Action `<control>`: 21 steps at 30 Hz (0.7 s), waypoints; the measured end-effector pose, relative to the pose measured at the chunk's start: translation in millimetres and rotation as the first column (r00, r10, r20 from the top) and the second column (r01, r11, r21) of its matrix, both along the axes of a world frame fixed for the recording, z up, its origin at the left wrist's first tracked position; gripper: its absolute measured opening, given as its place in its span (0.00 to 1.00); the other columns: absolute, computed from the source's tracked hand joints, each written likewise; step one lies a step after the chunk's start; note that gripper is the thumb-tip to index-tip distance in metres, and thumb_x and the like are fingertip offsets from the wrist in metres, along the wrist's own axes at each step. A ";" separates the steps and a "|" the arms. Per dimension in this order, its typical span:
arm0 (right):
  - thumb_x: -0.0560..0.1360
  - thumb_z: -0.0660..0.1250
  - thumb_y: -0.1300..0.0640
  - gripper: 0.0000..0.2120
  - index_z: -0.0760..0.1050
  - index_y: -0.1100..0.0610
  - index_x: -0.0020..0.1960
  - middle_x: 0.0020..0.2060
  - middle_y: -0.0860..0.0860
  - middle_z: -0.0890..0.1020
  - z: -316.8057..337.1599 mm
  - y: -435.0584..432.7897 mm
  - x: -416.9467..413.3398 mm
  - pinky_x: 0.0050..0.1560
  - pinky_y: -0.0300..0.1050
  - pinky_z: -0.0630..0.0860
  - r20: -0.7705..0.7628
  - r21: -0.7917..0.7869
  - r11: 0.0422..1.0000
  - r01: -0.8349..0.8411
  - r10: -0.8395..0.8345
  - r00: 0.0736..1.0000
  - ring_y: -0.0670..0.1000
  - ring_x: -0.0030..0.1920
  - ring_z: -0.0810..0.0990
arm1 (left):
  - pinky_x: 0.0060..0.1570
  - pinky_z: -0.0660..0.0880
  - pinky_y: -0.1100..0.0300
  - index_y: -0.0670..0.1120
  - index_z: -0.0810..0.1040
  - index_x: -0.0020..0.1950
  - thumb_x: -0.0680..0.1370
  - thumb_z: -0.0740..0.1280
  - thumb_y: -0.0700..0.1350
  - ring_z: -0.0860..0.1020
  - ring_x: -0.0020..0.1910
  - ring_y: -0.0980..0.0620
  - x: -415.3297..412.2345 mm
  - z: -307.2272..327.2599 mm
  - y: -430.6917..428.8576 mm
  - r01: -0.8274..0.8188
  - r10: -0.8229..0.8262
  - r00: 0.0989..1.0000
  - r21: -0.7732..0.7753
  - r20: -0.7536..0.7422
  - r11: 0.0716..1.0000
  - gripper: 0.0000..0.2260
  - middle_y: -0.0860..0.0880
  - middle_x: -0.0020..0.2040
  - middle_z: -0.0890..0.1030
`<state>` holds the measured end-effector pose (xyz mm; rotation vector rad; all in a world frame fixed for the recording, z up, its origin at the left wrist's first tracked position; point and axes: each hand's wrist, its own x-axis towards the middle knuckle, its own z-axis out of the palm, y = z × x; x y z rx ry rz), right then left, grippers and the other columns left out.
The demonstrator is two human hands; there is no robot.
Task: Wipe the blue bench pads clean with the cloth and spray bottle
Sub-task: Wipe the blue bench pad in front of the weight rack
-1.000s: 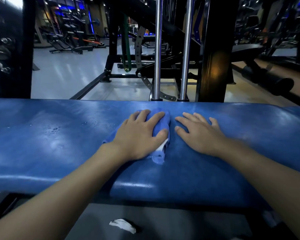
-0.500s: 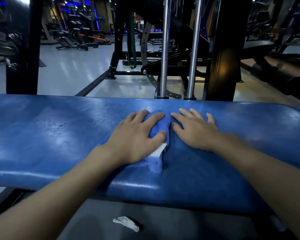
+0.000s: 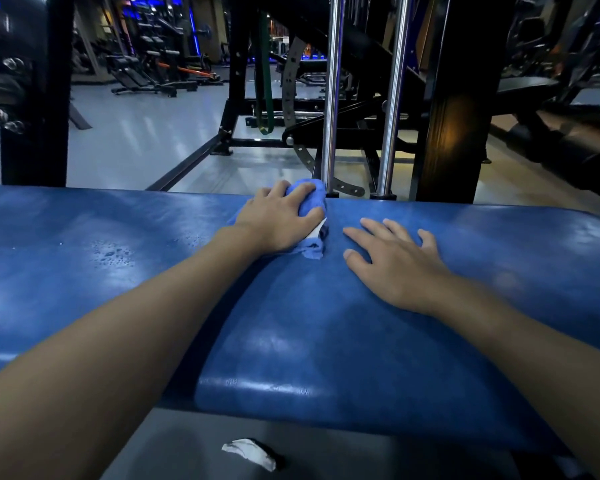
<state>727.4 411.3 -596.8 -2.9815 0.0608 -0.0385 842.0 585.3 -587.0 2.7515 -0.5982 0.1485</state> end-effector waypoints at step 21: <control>0.81 0.48 0.37 0.27 0.53 0.41 0.79 0.80 0.44 0.51 9.6 4.0 11.8 0.75 0.67 0.40 -0.038 0.027 0.999 -0.024 0.025 0.999 0.51 0.80 0.46 | 0.73 0.60 0.50 0.65 0.56 0.77 0.71 0.43 0.69 0.59 0.75 0.51 -151.8 -0.3 59.4 0.079 -0.081 0.996 0.036 0.040 0.996 0.34 0.57 0.75 0.62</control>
